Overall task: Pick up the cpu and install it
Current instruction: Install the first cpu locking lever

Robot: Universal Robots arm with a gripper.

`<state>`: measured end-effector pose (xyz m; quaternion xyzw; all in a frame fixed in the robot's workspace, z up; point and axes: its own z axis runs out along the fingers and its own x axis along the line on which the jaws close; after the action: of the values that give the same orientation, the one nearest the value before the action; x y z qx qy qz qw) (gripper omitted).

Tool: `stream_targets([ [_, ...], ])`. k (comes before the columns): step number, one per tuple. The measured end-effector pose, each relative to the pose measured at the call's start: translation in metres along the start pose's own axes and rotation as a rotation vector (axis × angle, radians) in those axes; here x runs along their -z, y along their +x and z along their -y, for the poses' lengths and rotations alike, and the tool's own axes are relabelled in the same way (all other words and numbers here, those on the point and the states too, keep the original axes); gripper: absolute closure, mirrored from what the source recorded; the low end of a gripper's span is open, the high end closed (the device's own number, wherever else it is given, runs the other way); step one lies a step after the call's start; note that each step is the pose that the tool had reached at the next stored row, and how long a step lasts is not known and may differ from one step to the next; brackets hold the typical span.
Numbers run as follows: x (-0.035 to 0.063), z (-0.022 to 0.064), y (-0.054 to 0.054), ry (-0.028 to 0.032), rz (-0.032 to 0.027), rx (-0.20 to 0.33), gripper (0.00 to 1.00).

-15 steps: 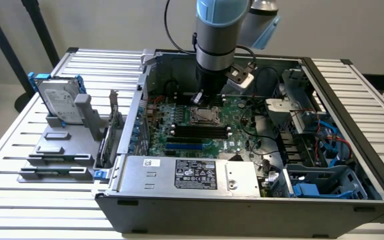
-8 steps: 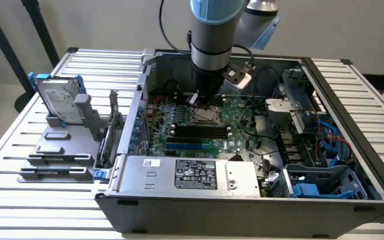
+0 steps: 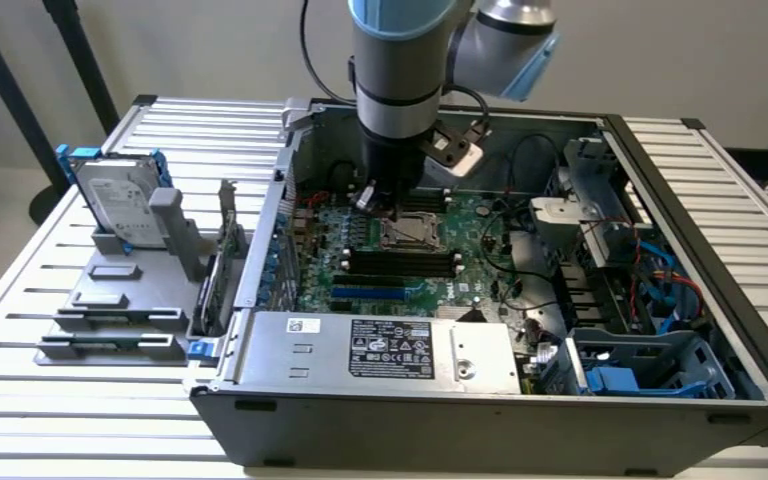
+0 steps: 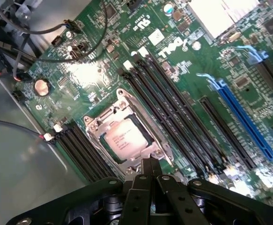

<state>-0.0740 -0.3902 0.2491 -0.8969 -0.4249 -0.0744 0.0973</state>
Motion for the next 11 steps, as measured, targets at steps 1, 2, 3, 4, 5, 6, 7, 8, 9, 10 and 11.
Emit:
stream_targets([
  [1,0.0024,-0.0006,-0.002,0.0003,0.0,0.0,0.89],
  [2,0.0047,-0.0015,-0.003,0.0005,0.0001,0.0,0.89],
  [3,0.0073,-0.0031,-0.006,0.0012,0.0009,-0.001,0.89],
  [4,0.0096,-0.005,-0.008,0.0022,0.0018,-0.001,0.89],
  [5,0.0112,-0.0069,-0.01,0.0038,0.003,-0.002,0.89],
  [6,0.0122,-0.0086,-0.012,0.0053,0.0043,-0.002,0.89],
  [7,0.0127,-0.01,-0.014,0.0059,0.0046,-0.002,0.89],
  [8,0.0128,-0.0104,-0.014,0.006,0.0047,-0.002,0.89],
  [9,0.0123,-0.0104,-0.015,0.006,0.0045,-0.003,0.89],
  [10,0.0113,-0.0104,-0.015,0.0059,0.0045,-0.003,0.89],
  [11,0.0099,-0.0104,-0.015,0.005,0.004,-0.002,0.89],
])
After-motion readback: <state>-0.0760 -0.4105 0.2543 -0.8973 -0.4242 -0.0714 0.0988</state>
